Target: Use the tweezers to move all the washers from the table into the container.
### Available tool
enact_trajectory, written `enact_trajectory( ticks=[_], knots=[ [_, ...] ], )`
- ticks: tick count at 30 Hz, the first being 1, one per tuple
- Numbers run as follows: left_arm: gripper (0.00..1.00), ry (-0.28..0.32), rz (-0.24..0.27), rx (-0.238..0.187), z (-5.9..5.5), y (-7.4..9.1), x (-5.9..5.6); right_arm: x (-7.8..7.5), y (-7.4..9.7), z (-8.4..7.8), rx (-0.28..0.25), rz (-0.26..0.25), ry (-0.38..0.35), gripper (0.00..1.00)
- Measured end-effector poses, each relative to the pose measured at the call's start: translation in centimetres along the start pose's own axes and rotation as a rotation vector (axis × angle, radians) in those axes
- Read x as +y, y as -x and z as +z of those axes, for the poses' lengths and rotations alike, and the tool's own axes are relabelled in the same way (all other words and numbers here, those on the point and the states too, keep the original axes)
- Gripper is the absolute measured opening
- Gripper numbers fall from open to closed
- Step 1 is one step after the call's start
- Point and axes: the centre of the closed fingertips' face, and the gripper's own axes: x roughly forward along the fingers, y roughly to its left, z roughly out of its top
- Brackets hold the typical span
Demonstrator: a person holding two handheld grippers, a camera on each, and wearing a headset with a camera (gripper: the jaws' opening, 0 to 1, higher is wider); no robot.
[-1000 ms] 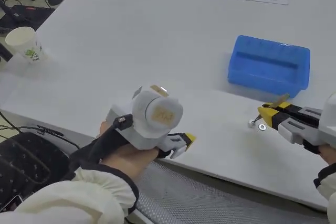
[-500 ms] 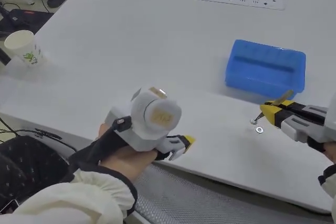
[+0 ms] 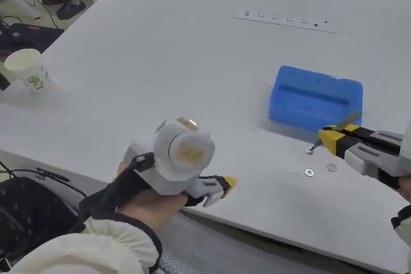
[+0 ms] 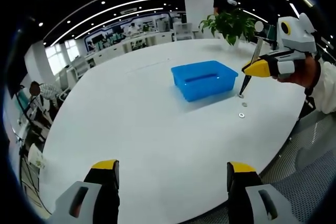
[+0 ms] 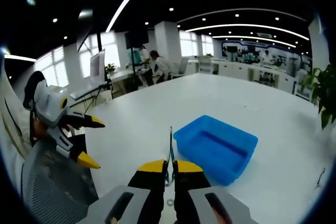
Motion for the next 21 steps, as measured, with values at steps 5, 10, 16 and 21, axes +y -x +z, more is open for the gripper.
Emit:
enact_trajectory(
  ticks=[5, 10, 16, 21],
  knots=[
    [0.86, -0.002, -0.007, -0.008, 0.2, 0.0, -0.1, -0.2, 0.1, 0.7, -0.007, -0.007, 0.012, 0.01],
    [0.87, -0.002, -0.011, -0.023, 0.4, 0.0, -0.2, -0.7, 0.0, 1.5, -0.011, -0.017, 0.027, 0.01],
    [0.86, -0.017, -0.018, -0.039, 0.7, 0.2, -0.5, -1.7, -0.3, 3.0, -0.036, -0.039, 0.041, 0.02],
    [0.86, -0.025, -0.012, -0.063, 1.1, 0.3, -0.4, -2.6, -0.7, 3.8, -0.051, -0.056, 0.044, 0.02]
  ],
)
